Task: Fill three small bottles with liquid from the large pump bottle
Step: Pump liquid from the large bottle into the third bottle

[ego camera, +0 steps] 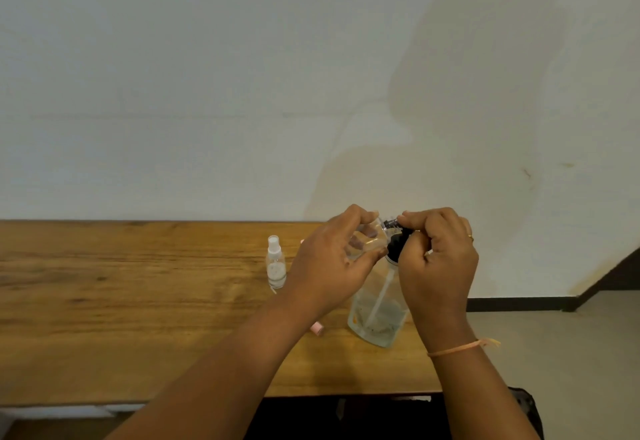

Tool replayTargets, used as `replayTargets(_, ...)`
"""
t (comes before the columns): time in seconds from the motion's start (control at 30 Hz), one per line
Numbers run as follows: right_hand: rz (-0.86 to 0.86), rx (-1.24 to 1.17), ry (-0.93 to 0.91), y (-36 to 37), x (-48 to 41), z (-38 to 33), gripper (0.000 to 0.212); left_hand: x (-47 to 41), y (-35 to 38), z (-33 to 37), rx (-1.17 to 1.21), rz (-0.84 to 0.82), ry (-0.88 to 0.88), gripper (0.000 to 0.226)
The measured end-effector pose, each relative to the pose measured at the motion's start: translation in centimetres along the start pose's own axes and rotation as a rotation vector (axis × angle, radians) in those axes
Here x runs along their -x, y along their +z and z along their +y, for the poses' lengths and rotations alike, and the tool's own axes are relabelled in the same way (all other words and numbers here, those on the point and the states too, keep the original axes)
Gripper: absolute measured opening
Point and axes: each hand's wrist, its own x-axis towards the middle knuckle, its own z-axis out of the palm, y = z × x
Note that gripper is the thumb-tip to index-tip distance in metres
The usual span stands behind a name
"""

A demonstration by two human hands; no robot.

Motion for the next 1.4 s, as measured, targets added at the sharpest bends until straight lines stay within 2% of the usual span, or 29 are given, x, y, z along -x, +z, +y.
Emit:
replayTargets(0.27,0.013,0.034,-0.033,1.1,1.2,1.1,0.031,0.0,0.0,-0.6,-0.003,-0.09,-0.065,0.032)
replayTargets(0.57,0.002,0.015,0.003,0.3,-0.1,-0.1,0.031,-0.4,-0.5,0.0,0.075,-0.007,-0.006,0.032)
replayTargets(0.8,0.033,0.05,-0.034,1.3,0.9,0.9,0.03,-0.8,-0.5,-1.0,0.133,-0.048,-0.091,0.03)
replayTargets(1.23,0.023,-0.005,0.01,0.3,-0.2,-0.3,0.031,-0.5,-0.6,-0.3,0.143,0.003,-0.04,0.03)
replayTargets(1.4,0.039,-0.026,-0.012,0.9,0.5,0.7,0.032,-0.6,-0.5,-0.5,0.106,-0.063,-0.103,0.028)
